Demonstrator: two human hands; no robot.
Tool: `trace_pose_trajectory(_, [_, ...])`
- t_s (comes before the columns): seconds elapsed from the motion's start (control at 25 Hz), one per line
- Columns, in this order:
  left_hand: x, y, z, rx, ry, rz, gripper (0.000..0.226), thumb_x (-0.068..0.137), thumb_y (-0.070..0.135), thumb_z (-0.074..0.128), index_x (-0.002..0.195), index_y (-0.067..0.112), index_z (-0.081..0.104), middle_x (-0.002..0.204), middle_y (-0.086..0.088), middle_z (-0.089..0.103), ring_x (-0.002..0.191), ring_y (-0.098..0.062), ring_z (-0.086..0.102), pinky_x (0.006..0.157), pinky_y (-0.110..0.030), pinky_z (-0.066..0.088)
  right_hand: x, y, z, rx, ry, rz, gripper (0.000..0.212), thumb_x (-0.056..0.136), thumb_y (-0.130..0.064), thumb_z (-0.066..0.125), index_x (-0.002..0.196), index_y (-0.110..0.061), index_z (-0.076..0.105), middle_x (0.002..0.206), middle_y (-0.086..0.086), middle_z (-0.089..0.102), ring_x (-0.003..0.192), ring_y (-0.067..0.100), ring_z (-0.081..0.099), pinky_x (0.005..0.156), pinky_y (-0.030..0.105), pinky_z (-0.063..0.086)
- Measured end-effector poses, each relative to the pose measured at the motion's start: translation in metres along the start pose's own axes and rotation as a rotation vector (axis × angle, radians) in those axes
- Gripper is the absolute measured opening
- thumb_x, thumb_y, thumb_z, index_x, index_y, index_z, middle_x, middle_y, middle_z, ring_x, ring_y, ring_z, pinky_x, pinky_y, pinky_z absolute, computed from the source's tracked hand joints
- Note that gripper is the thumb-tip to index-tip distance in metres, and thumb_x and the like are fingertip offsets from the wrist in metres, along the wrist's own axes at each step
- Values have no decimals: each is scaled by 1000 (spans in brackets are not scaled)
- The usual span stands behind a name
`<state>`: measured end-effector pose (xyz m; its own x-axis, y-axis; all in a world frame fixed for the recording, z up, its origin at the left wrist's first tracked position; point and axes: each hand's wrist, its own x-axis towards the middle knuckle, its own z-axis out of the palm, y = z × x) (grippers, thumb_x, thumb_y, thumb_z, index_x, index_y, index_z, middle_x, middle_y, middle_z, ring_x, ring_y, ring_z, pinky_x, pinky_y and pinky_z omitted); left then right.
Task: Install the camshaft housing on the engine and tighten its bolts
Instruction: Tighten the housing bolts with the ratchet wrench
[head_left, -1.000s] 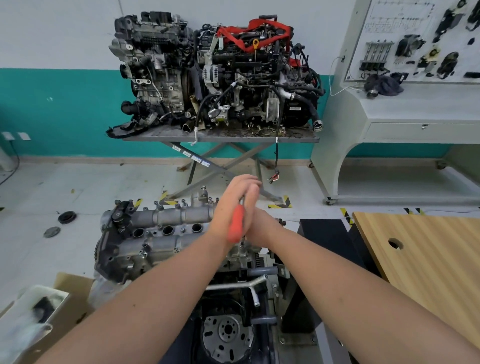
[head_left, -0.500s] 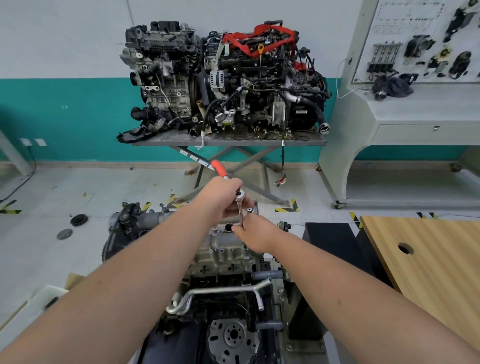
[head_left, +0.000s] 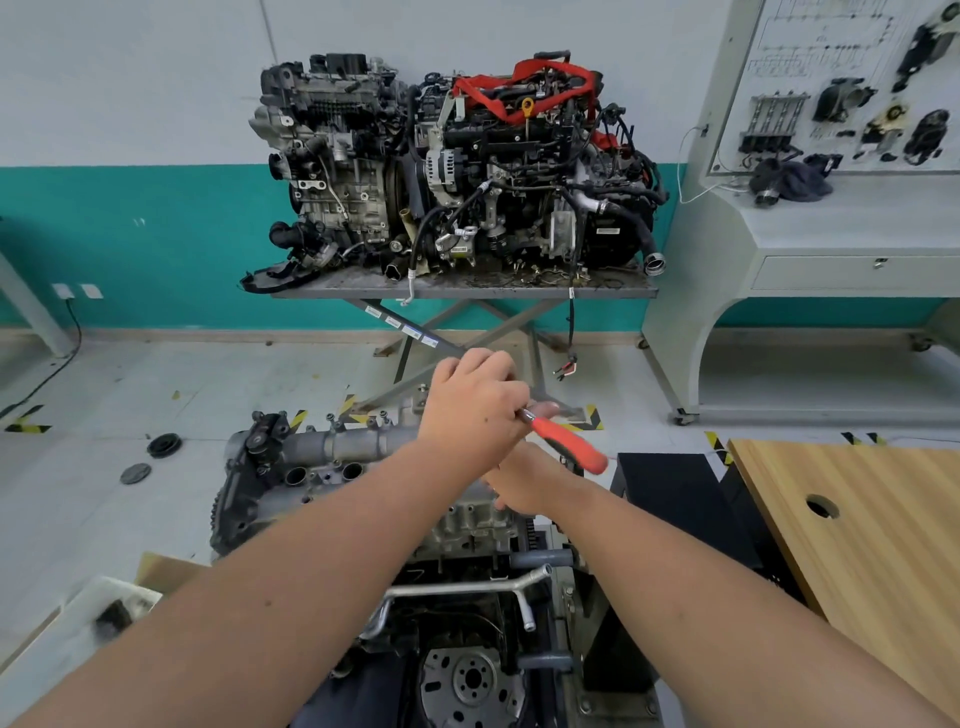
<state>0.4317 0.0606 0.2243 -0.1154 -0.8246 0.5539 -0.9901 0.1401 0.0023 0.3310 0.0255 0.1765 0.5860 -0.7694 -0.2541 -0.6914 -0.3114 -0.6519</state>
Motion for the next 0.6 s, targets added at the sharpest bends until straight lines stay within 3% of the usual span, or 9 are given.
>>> trace_pose_trajectory(0.04, [-4,2,6,-151,26,-87,52,89,62,51,77,16,71,102,1,62,109,-23,51,91,-40,35,-1,1,-1,-3,-17,18,8,102,-19,54,100,-12,55,105,9,63,102,25,60,84,31,47])
trace_pose_trajectory(0.12, [-12,7,13,-543,1,-200,46,91,55,48,91,15,71,125,3,58,120,-13,48,103,-35,36,2,5,2,13,-1,50,33,97,-15,63,128,-5,53,128,12,60,123,28,53,100,35,41])
trace_pose_trajectory(0.16, [-15,9,15,-716,30,-238,43,93,49,45,100,16,70,131,7,55,123,-6,48,106,-29,37,3,6,2,73,-27,90,37,95,-10,64,130,-4,54,127,14,62,122,31,57,97,37,46])
trace_pose_trajectory(0.2, [-19,13,17,-858,96,-298,40,97,45,42,106,17,69,132,11,56,123,-1,51,105,-25,40,6,8,4,54,-26,78,29,94,-9,62,122,-4,59,115,16,67,112,32,64,84,34,52])
trace_pose_trajectory(0.28, [-19,21,16,-1227,210,-589,38,103,41,38,108,22,70,119,11,68,110,-6,65,93,-32,50,8,8,1,-30,-12,87,15,100,-15,49,94,-5,59,76,9,69,86,25,73,56,24,47])
trace_pose_trajectory(0.36, [-12,24,10,-1673,194,-927,37,105,41,39,98,25,71,107,2,75,94,-15,71,78,-35,49,5,6,2,-63,-79,111,29,104,-20,38,78,-10,47,44,1,59,67,11,72,46,21,38])
trace_pose_trajectory(0.4, [-8,20,8,-1809,159,-1002,34,105,38,41,94,23,70,105,-2,75,88,-18,71,73,-35,46,2,5,1,-58,-95,107,31,104,-22,36,76,-12,43,37,-1,54,63,9,71,45,21,36])
trace_pose_trajectory(0.48, [-3,11,3,-1873,44,-1082,24,104,32,46,94,18,64,100,-6,76,77,-20,70,67,-33,45,-2,6,1,-68,-87,97,33,105,-25,36,74,-15,40,34,0,52,58,13,72,47,24,38])
trace_pose_trajectory(0.6, [6,1,-5,-1746,-94,-1220,20,102,28,49,94,13,58,79,-3,75,61,-17,68,63,-30,48,-2,4,2,-99,-92,68,38,106,-32,40,74,-12,46,54,6,60,59,21,68,61,29,49])
